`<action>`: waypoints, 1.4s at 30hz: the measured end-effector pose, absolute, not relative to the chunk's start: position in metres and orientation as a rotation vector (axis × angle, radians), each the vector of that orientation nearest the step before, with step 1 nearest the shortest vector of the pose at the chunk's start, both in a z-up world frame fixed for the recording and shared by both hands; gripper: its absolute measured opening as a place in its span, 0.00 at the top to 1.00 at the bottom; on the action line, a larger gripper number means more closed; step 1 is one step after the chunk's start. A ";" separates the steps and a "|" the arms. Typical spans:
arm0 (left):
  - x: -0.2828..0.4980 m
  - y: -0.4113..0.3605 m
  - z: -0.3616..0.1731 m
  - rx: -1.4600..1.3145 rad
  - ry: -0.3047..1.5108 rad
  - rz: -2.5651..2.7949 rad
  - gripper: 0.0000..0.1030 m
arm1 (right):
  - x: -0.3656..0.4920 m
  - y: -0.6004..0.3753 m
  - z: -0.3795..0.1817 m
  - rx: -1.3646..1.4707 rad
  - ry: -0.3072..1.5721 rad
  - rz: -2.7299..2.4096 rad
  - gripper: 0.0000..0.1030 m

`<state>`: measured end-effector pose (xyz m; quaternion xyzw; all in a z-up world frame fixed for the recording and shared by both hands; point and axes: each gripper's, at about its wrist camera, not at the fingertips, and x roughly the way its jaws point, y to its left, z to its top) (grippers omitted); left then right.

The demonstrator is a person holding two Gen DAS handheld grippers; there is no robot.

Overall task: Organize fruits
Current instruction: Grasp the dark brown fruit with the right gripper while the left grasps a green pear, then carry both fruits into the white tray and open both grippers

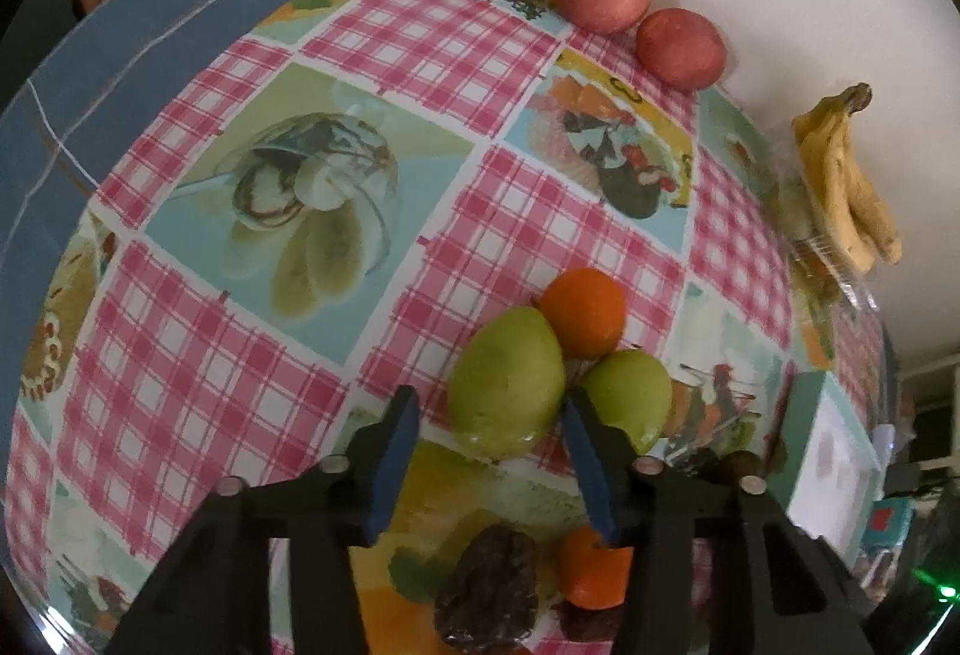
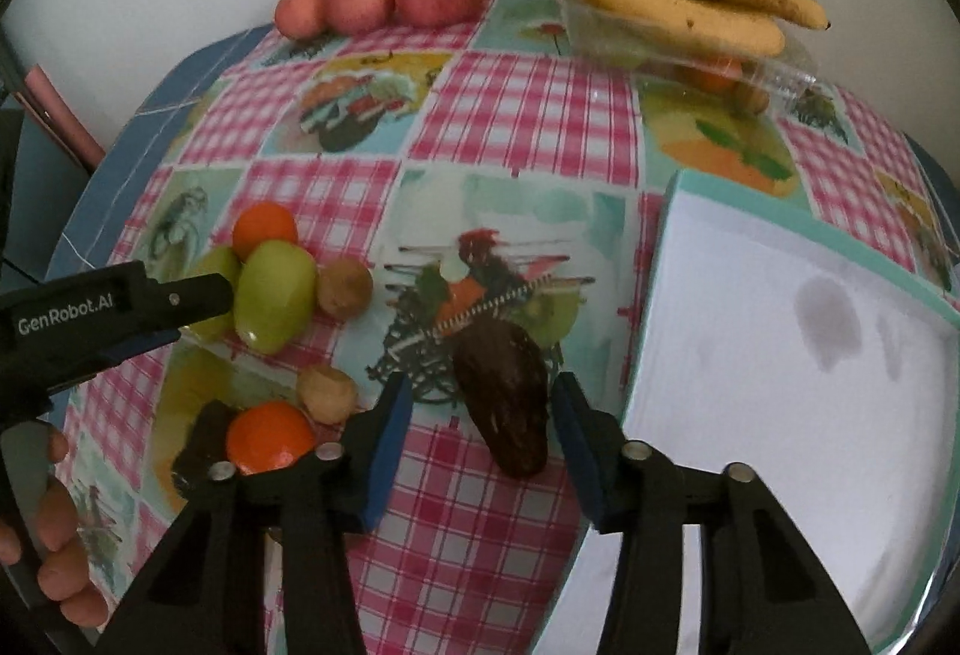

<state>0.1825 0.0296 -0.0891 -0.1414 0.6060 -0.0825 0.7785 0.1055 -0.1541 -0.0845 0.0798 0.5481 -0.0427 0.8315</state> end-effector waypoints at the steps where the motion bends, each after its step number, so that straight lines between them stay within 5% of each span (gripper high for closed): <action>1: 0.182 0.029 -0.088 -0.312 1.310 -0.182 0.60 | 0.106 -0.153 -0.085 0.164 1.165 -0.092 0.57; 4: 0.182 0.028 -0.087 -0.303 1.311 -0.184 0.60 | 0.105 -0.153 -0.086 0.161 1.165 -0.103 0.68; 21: 0.161 0.012 -0.004 -0.308 1.144 -0.293 0.60 | 0.075 -0.183 -0.025 0.264 1.029 -0.184 0.68; 42: 0.054 -0.176 -0.010 0.120 1.164 -0.698 0.60 | -0.032 -0.373 -0.019 0.540 0.999 -0.655 0.68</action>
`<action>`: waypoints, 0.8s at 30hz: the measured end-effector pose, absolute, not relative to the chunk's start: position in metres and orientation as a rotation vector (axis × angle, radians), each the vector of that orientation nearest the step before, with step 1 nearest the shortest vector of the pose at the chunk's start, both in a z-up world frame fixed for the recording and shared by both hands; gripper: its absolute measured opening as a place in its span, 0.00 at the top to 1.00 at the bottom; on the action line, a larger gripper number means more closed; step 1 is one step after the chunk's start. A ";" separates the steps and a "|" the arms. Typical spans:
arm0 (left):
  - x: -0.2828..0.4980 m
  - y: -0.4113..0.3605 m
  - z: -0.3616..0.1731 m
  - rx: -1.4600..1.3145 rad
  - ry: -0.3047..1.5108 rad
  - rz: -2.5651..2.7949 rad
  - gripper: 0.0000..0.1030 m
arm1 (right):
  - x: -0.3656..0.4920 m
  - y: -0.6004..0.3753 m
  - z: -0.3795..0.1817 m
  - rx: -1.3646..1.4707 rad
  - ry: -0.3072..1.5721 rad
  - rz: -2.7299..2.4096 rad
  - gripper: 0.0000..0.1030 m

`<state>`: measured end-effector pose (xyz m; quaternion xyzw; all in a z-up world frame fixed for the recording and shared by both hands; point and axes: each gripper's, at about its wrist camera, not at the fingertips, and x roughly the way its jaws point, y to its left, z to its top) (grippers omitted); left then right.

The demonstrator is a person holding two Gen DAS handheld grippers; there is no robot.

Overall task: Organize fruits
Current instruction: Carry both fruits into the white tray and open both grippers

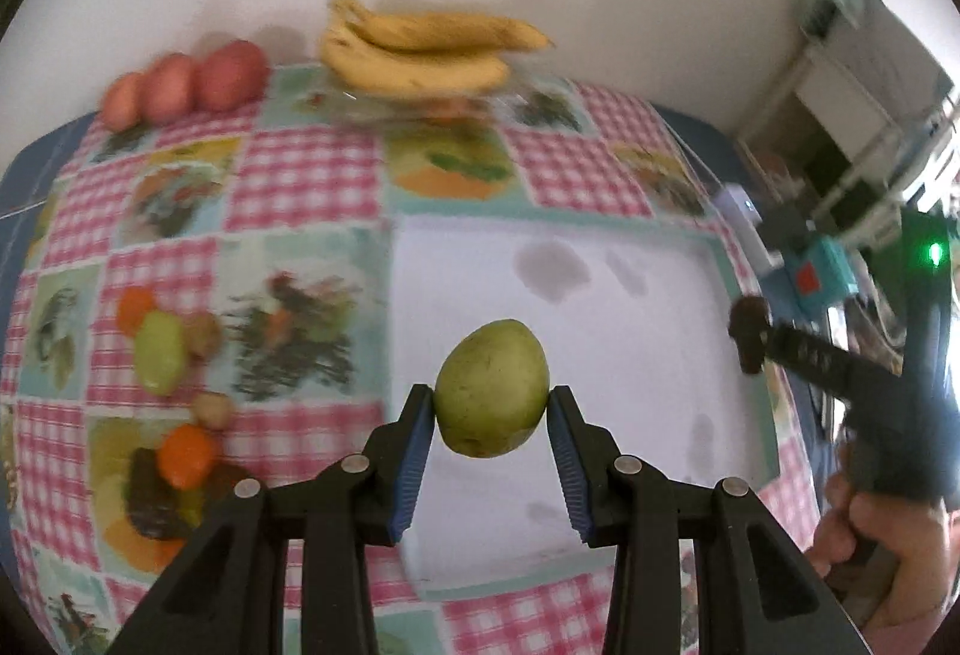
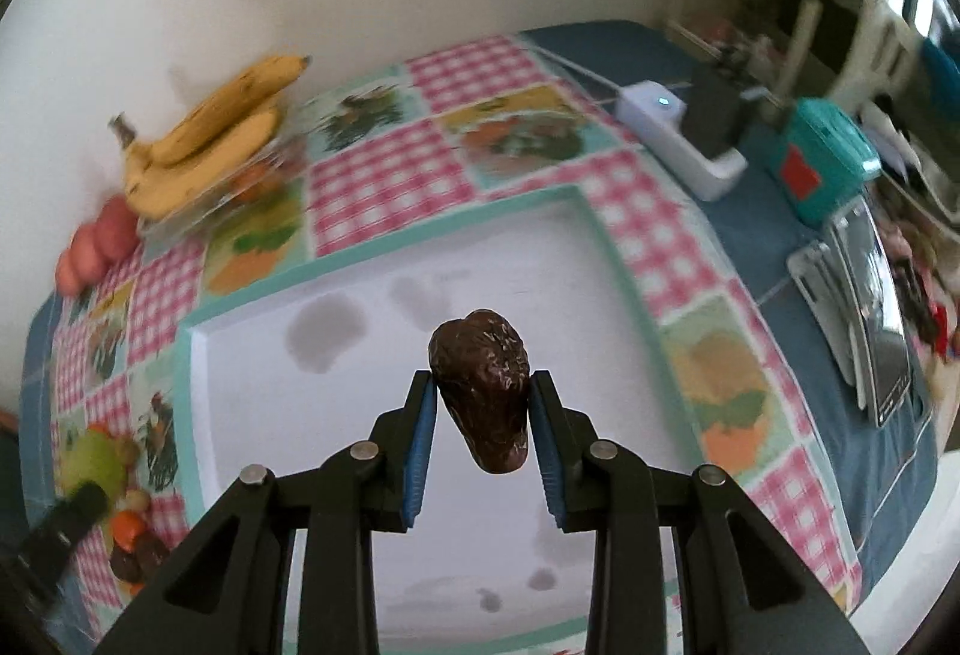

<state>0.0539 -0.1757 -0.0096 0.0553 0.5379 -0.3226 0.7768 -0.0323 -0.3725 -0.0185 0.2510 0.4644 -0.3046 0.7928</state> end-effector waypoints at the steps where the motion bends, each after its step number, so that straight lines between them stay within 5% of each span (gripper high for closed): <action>1: 0.051 -0.181 -0.014 0.131 1.172 -0.706 0.60 | -0.036 -0.378 -0.019 0.553 0.998 -0.663 0.68; 11: 0.035 -0.207 -0.063 0.216 1.258 -0.722 0.60 | -0.045 -0.401 -0.061 0.643 1.069 -0.673 0.68; 24: 0.033 -0.208 -0.063 0.241 1.223 -0.721 0.59 | -0.042 -0.402 -0.079 0.603 1.116 -0.691 0.68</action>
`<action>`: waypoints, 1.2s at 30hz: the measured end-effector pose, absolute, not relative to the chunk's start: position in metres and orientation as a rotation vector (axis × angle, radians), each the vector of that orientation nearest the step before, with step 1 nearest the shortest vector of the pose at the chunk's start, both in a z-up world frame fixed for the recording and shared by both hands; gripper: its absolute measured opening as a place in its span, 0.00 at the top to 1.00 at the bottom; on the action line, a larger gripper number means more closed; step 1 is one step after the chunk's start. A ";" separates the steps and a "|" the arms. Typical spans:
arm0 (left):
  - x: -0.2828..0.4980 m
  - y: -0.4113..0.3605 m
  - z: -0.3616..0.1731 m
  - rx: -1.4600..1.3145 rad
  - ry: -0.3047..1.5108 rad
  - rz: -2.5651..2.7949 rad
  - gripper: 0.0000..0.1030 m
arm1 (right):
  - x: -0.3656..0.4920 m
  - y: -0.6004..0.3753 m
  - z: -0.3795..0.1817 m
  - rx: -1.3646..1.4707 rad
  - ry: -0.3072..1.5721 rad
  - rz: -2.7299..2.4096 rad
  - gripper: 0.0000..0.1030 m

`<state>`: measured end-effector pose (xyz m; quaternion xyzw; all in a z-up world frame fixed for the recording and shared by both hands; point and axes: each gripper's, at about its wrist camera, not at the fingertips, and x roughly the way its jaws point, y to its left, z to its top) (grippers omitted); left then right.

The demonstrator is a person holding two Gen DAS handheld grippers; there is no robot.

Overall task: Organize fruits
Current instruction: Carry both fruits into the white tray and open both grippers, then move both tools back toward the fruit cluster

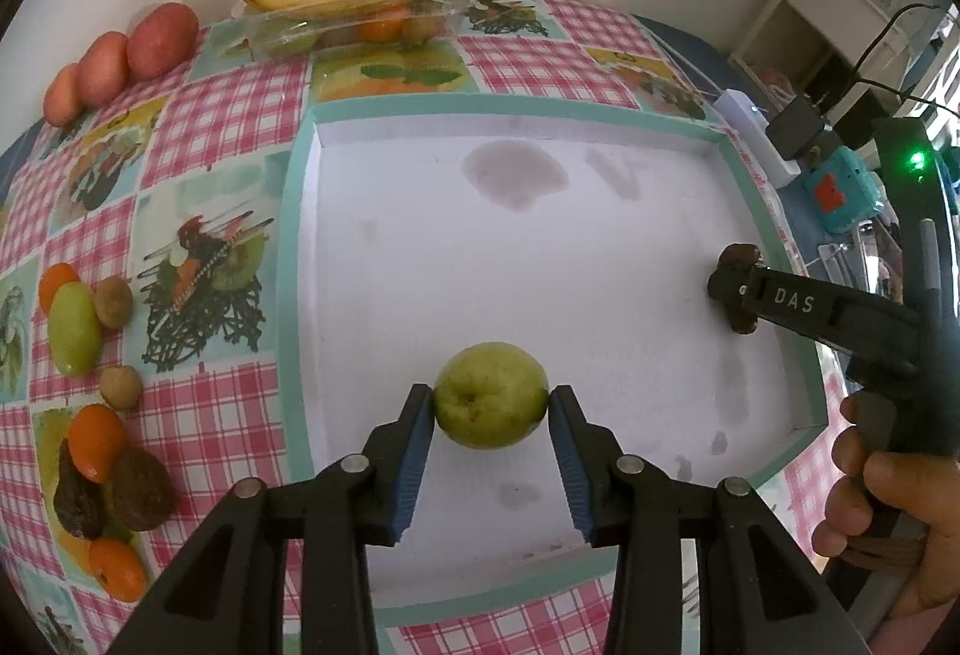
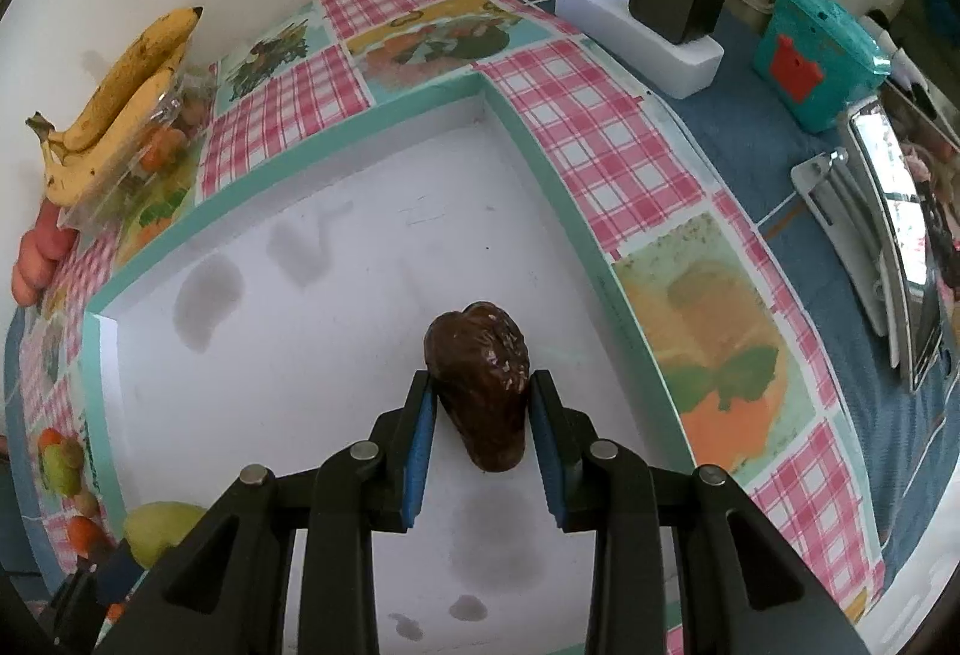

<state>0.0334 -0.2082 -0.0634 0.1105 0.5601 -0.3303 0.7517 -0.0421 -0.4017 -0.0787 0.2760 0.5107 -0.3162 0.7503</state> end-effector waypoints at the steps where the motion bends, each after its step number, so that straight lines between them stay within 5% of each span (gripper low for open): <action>1: 0.033 -0.208 -0.063 0.243 1.223 -0.721 0.59 | -0.041 -0.401 -0.079 0.593 1.119 -0.692 0.68; 5: 0.033 -0.210 -0.064 0.267 1.214 -0.709 0.56 | -0.041 -0.399 -0.079 0.585 1.120 -0.683 0.61; 7: 0.033 -0.209 -0.064 0.269 1.219 -0.705 0.53 | -0.039 -0.399 -0.080 0.580 1.123 -0.677 0.47; 11: 0.035 -0.204 -0.054 0.237 1.202 -0.698 0.37 | -0.037 -0.398 -0.081 0.574 1.124 -0.679 0.45; 15: 0.038 -0.196 -0.034 0.206 1.143 -0.680 0.25 | -0.038 -0.398 -0.077 0.579 1.105 -0.683 0.25; 18: 0.045 -0.187 -0.024 0.176 1.114 -0.646 0.11 | -0.036 -0.396 -0.070 0.559 1.079 -0.679 0.24; 21: 0.059 -0.167 -0.016 0.150 1.082 -0.541 0.03 | -0.037 -0.393 -0.061 0.549 1.045 -0.673 0.10; 36: 0.128 -0.017 -0.001 0.023 0.949 -0.144 0.00 | -0.014 -0.342 -0.045 0.447 0.997 -0.600 0.09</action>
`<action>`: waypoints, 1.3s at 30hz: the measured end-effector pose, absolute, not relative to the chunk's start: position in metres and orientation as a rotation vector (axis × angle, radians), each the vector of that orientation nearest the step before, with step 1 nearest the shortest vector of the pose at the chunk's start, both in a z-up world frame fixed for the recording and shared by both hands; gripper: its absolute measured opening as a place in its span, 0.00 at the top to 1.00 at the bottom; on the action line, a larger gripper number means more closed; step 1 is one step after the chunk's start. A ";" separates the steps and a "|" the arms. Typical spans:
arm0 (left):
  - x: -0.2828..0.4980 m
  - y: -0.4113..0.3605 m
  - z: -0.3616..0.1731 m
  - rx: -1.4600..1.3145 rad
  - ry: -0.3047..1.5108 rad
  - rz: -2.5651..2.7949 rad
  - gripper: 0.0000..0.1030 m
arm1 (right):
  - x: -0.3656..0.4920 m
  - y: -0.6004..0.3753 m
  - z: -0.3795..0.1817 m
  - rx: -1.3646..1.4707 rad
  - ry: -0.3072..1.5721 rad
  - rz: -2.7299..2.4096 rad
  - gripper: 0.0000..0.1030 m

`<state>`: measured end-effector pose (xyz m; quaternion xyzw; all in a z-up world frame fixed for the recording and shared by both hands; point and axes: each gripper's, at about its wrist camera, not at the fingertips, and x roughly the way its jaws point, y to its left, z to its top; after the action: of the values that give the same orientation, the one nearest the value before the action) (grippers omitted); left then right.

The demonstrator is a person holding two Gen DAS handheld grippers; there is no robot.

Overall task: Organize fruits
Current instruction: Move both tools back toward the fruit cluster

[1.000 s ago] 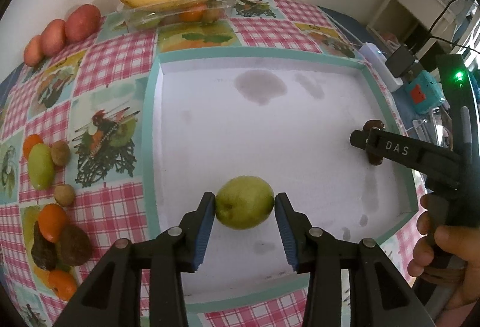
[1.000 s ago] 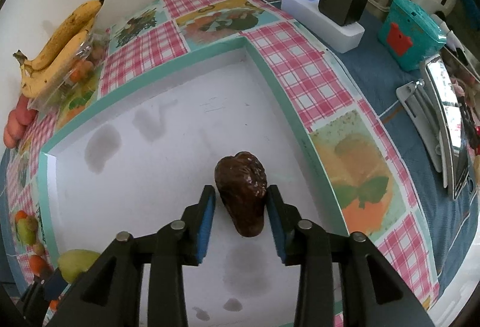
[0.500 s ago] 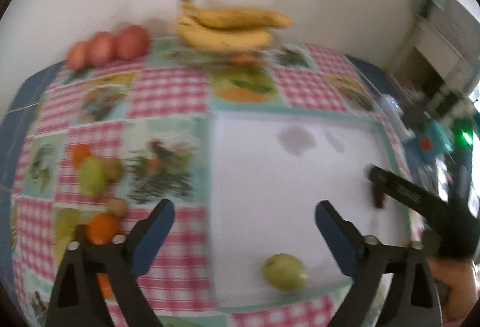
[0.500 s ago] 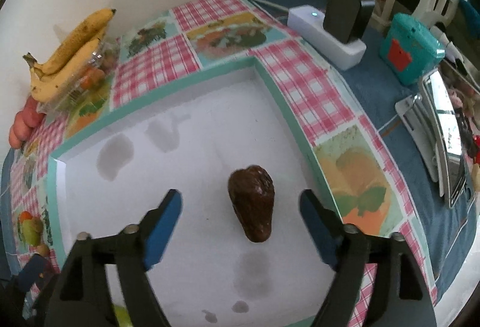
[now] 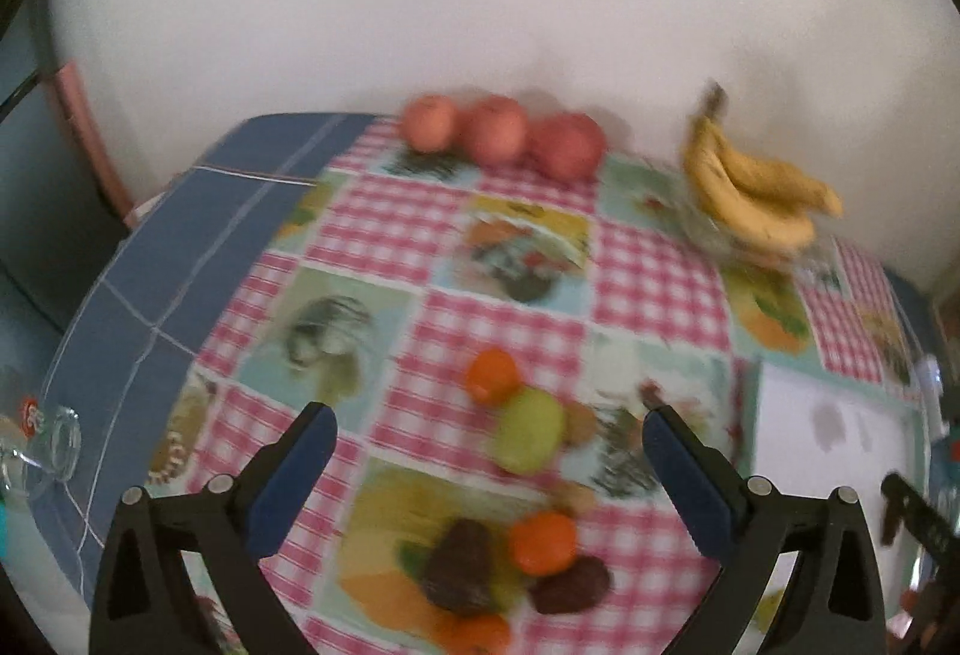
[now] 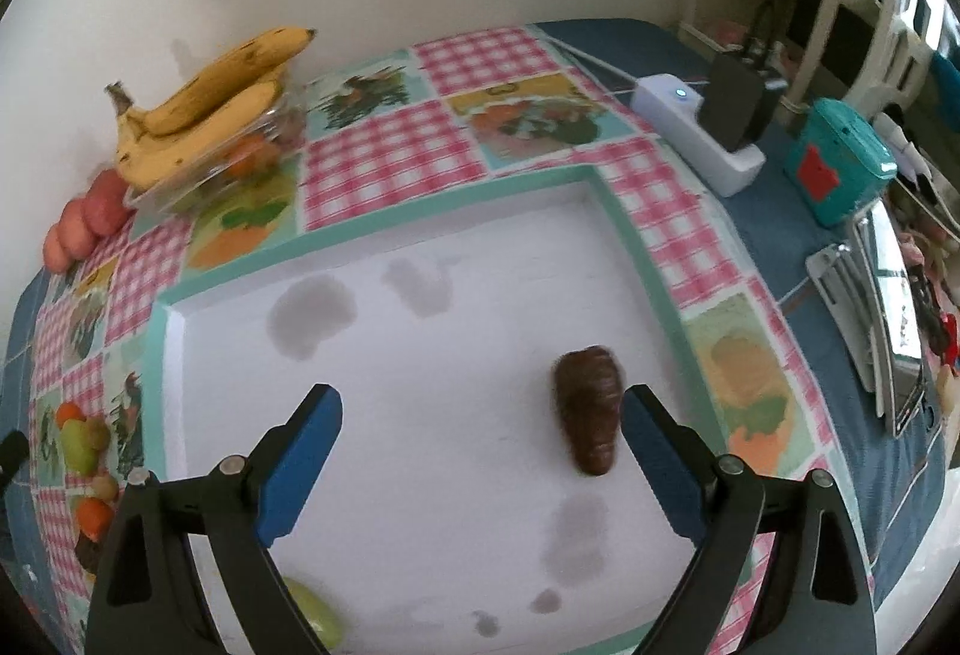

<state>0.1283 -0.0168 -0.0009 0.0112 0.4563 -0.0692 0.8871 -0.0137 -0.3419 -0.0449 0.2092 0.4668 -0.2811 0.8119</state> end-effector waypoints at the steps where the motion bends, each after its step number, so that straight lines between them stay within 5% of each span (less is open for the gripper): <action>1: 0.131 -0.004 0.001 -0.002 0.938 -0.127 0.00 | -0.012 -0.337 -0.044 0.445 0.989 -0.584 0.09; 11: 0.142 0.065 0.020 -0.170 0.899 -0.078 0.00 | 0.019 -0.267 -0.025 0.387 0.940 -0.391 0.09; 25: 0.142 0.069 0.006 -0.133 0.968 -0.121 0.01 | 0.050 -0.188 -0.020 0.282 0.930 -0.193 0.09; 33: 0.146 0.053 -0.055 -0.121 1.172 -0.133 0.18 | 0.061 -0.137 -0.044 0.188 1.044 -0.091 0.12; 39: 0.141 0.056 -0.068 -0.187 1.231 -0.174 0.21 | 0.062 -0.112 -0.066 0.134 1.120 -0.038 0.16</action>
<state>0.1410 0.0556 -0.0679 -0.0875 0.5757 -0.0813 0.8089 0.0617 -0.1118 -0.0659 0.0637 0.5308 -0.0178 0.8449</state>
